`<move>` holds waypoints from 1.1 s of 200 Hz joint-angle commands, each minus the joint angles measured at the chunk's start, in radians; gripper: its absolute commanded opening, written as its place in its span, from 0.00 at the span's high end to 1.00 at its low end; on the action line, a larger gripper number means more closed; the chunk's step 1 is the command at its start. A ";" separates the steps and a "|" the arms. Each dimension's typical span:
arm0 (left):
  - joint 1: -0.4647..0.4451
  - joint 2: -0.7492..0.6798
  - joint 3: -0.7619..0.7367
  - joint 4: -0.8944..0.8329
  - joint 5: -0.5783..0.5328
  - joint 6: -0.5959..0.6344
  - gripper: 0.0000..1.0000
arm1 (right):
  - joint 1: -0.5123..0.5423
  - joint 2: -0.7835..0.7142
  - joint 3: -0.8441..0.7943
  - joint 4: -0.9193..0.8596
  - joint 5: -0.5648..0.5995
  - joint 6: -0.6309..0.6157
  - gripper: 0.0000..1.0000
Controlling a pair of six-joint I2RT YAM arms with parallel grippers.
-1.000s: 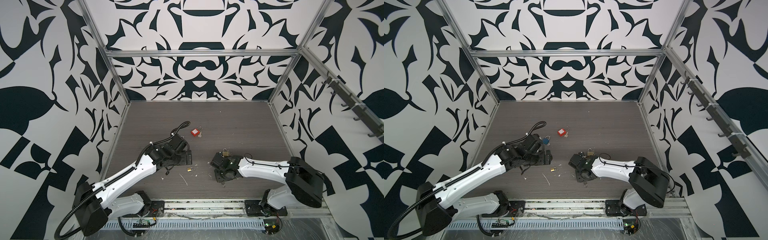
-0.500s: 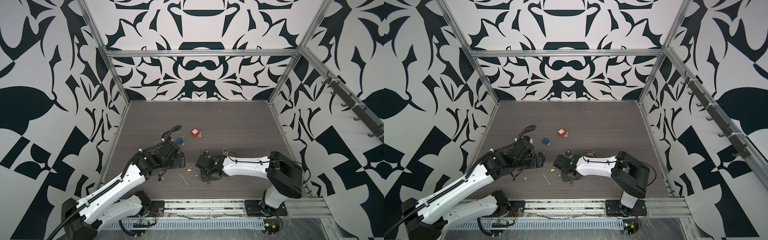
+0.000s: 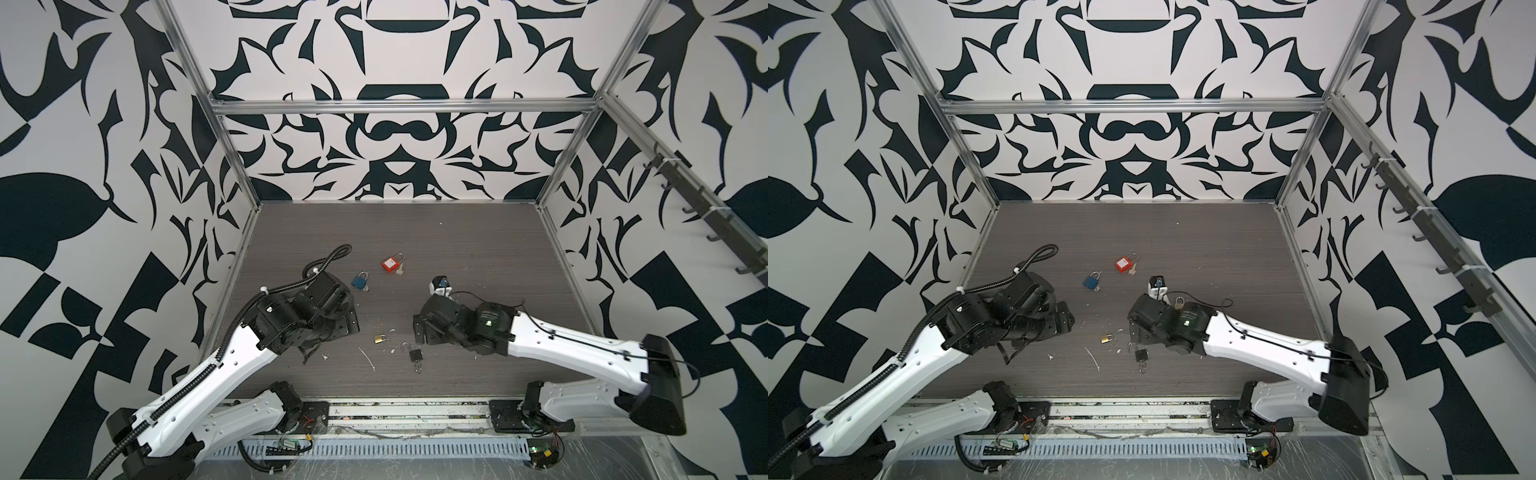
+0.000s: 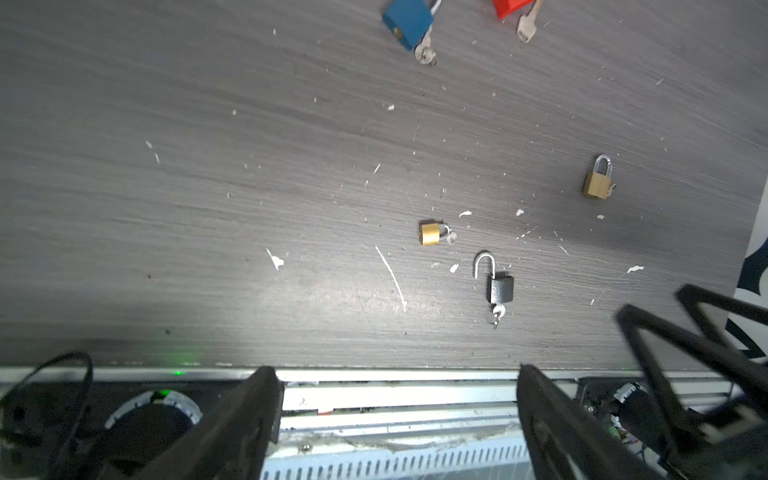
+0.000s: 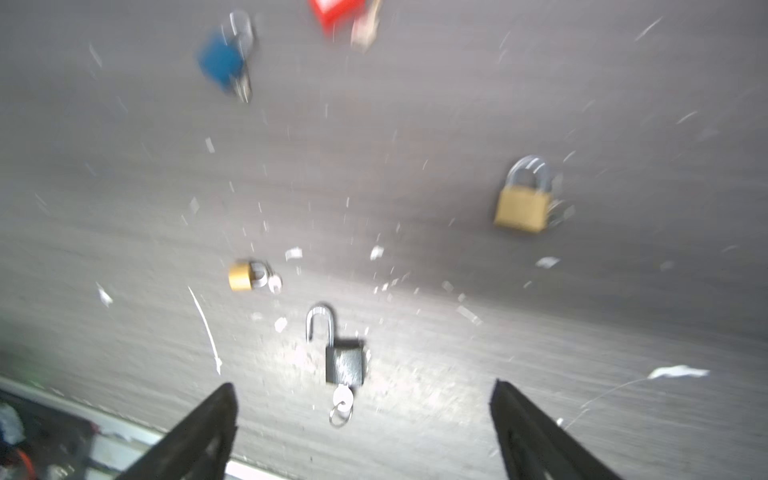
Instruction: Lock with the key
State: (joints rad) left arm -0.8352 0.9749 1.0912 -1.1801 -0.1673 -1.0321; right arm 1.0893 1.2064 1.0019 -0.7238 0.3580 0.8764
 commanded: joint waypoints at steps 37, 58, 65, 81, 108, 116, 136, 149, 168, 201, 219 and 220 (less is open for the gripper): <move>-0.242 0.152 -0.143 0.179 0.097 -0.390 0.14 | -0.014 -0.433 -0.263 -0.009 0.354 0.089 0.01; -0.301 0.289 -0.096 0.227 0.101 -0.422 0.14 | -0.014 -0.593 -0.381 -0.009 0.304 0.154 0.01; -0.315 0.355 -0.077 0.247 0.105 -0.427 0.14 | -0.014 -0.636 -0.424 0.007 0.280 0.137 0.01; -0.345 0.452 -0.042 0.308 0.125 -0.449 0.14 | -0.015 -0.686 -0.483 0.000 0.269 0.146 0.01; -0.383 0.572 -0.022 0.429 0.168 -0.517 0.20 | -0.015 -0.664 -0.476 -0.032 0.262 0.131 0.01; -0.389 0.601 -0.019 0.460 0.175 -0.536 0.22 | -0.016 -0.643 -0.461 -0.043 0.259 0.117 0.01; -0.390 0.681 -0.002 0.504 0.181 -0.548 0.29 | -0.016 -0.593 -0.425 -0.079 0.266 0.096 0.00; -0.390 0.724 0.020 0.513 0.177 -0.546 0.32 | -0.016 -0.573 -0.411 -0.097 0.262 0.085 0.00; -0.390 0.782 0.067 0.493 0.155 -0.532 0.36 | -0.017 -0.569 -0.412 -0.107 0.248 0.086 0.00; -0.389 0.854 0.159 0.392 0.092 -0.494 0.41 | -0.020 -0.603 -0.432 -0.108 0.255 0.085 0.00; -0.384 0.888 0.187 0.372 0.089 -0.470 0.42 | -0.023 -0.625 -0.437 -0.107 0.268 0.073 0.00; -0.384 0.891 0.188 0.372 0.090 -0.468 0.42 | -0.023 -0.626 -0.438 -0.107 0.269 0.073 0.00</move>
State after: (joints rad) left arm -1.2240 1.8202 1.2400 -0.7185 -0.0376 -1.5234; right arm 1.0729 0.6052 0.5545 -0.8131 0.5961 0.9657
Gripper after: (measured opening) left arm 0.589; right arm 0.998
